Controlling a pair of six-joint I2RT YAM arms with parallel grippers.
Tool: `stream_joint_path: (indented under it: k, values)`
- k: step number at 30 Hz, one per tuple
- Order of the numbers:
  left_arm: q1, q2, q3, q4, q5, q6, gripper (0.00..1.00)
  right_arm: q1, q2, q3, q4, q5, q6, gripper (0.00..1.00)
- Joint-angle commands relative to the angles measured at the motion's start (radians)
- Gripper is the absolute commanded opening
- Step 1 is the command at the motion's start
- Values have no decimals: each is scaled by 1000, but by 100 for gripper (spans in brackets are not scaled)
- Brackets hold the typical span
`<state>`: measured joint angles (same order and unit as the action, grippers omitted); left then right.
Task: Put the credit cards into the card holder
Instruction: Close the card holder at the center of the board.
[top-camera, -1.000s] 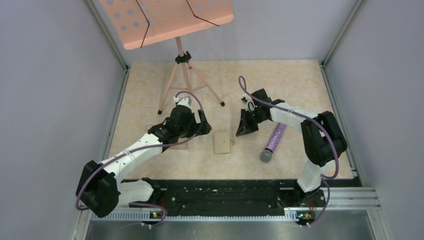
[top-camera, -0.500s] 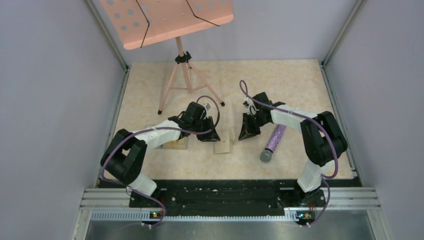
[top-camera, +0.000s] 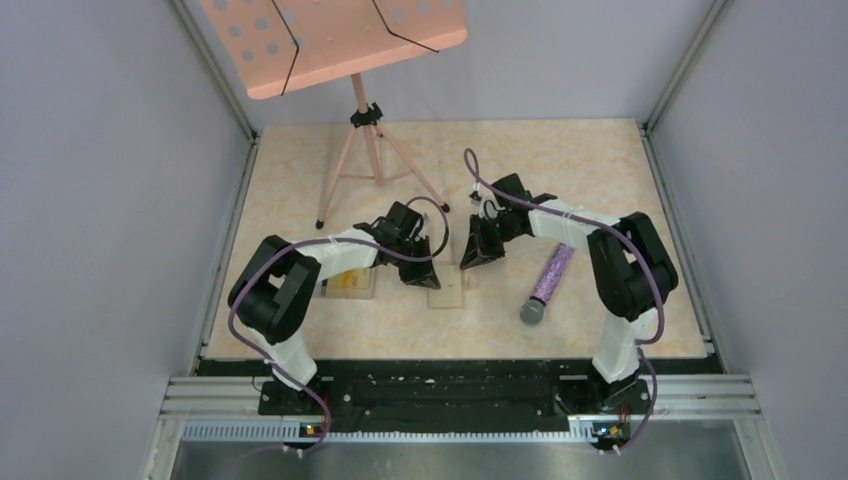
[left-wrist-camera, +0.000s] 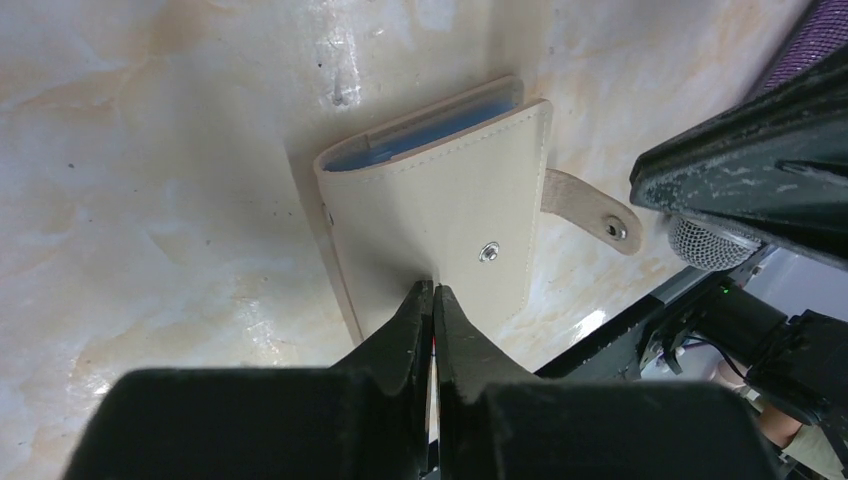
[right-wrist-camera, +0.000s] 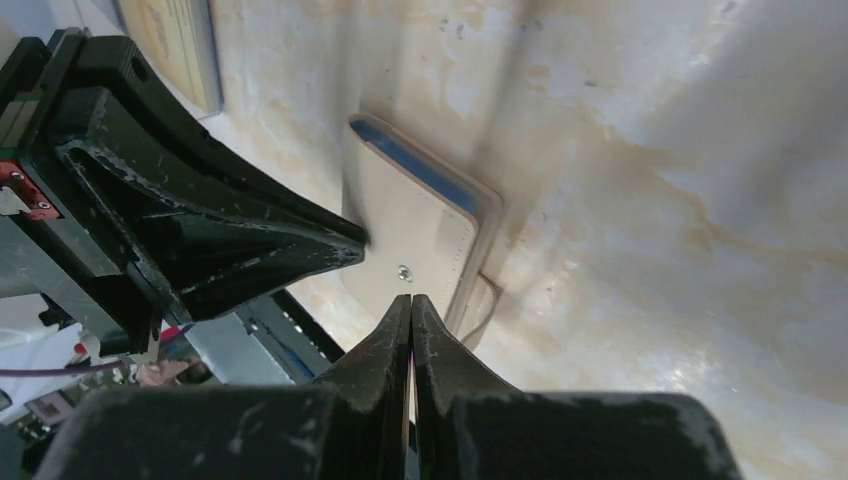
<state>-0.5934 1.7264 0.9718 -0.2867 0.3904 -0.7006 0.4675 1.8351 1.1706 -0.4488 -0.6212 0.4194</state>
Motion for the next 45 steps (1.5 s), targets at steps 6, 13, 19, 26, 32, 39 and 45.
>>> stream_joint_path:
  k: [6, 13, 19, 26, 32, 39, 45]
  values:
    - [-15, 50, 87, -29, 49, 35, 5, 35, 93, 40, 106, -107, -6, 0]
    - [-39, 31, 103, 57, 151, 35, 16, 33, 164, 39, 94, -43, -29, 0]
    - [-72, 34, 140, 76, 186, 22, 30, 34, 180, 31, 95, -40, -30, 0]
    - [-78, 62, 182, 65, 188, 15, 41, 33, 179, 15, 94, -37, -31, 0]
    - [-86, 97, 234, -9, 117, 29, 41, 31, 175, 4, 100, -36, -26, 0]
    - [-93, 147, 284, -67, 101, 42, 39, 32, 174, 0, 102, -37, -24, 0]
    - [-100, 150, 299, -103, 68, 53, 22, 31, 174, 1, 102, -37, -26, 0]
